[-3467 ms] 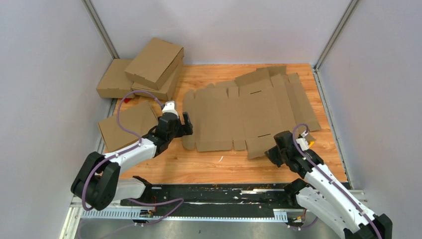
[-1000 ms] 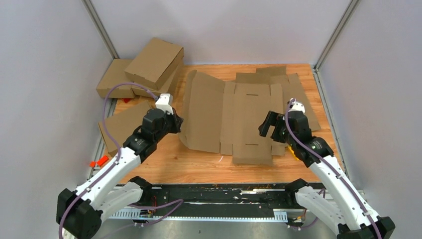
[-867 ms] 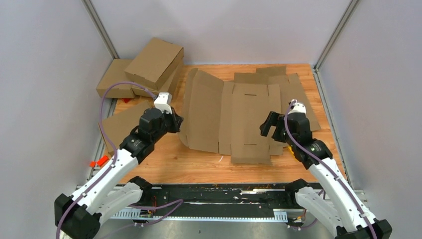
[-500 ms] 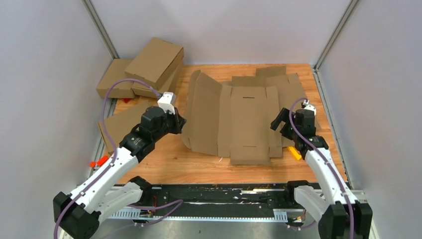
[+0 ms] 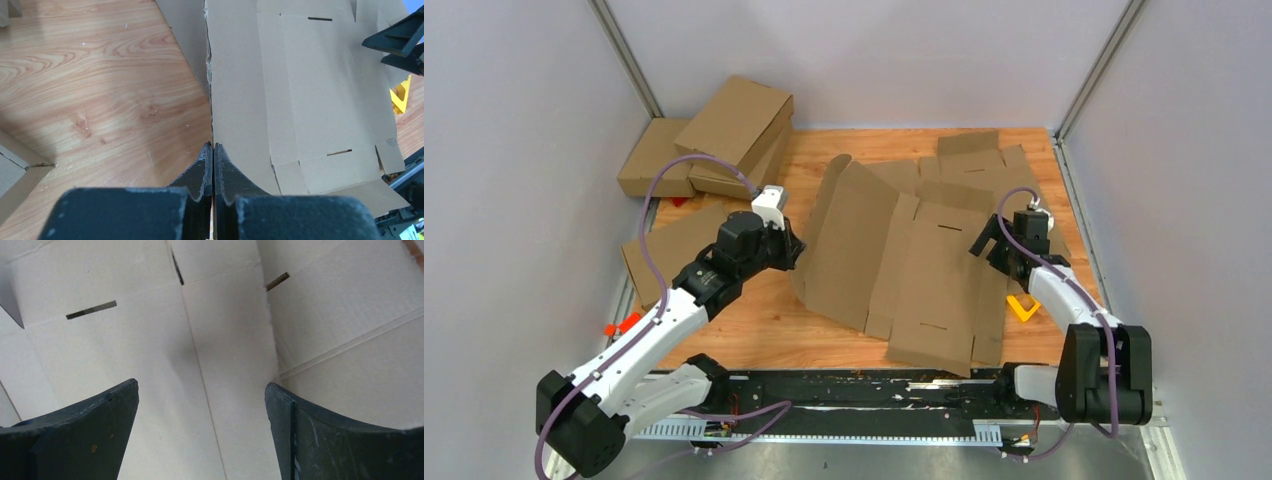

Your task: Fold the paper box

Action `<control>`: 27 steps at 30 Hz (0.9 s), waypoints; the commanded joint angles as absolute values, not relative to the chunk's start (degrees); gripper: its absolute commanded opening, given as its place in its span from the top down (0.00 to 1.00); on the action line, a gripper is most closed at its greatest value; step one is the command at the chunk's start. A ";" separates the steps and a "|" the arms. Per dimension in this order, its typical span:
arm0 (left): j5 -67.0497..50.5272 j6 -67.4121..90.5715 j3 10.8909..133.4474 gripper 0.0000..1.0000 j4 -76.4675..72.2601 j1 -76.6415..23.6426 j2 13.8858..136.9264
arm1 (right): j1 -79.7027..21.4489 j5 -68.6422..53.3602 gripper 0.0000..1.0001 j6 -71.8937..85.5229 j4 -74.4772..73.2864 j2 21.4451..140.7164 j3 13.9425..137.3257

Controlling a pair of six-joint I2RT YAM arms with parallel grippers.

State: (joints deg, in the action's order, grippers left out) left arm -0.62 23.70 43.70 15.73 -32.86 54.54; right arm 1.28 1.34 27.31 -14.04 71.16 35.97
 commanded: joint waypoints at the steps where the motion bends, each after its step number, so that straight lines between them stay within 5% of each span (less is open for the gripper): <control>1: -0.16 23.20 46.37 1.00 15.86 -33.02 54.24 | 1.85 5.58 0.03 27.39 -14.27 70.43 38.51; 8: 8.24 23.31 47.55 1.00 21.30 -33.02 54.79 | 2.24 12.01 0.03 29.40 -17.27 66.43 37.61; 18: 3.81 23.70 46.45 1.00 18.62 -33.04 56.43 | 3.13 -5.39 0.09 29.15 -12.33 69.71 32.66; 23: 4.79 25.19 47.75 0.99 22.31 -33.04 58.63 | 3.58 -8.63 0.28 27.87 -14.04 67.33 31.98; 27: 2.78 27.00 46.36 0.99 21.02 -32.05 59.25 | 3.78 -10.29 0.52 27.45 -14.25 65.77 31.23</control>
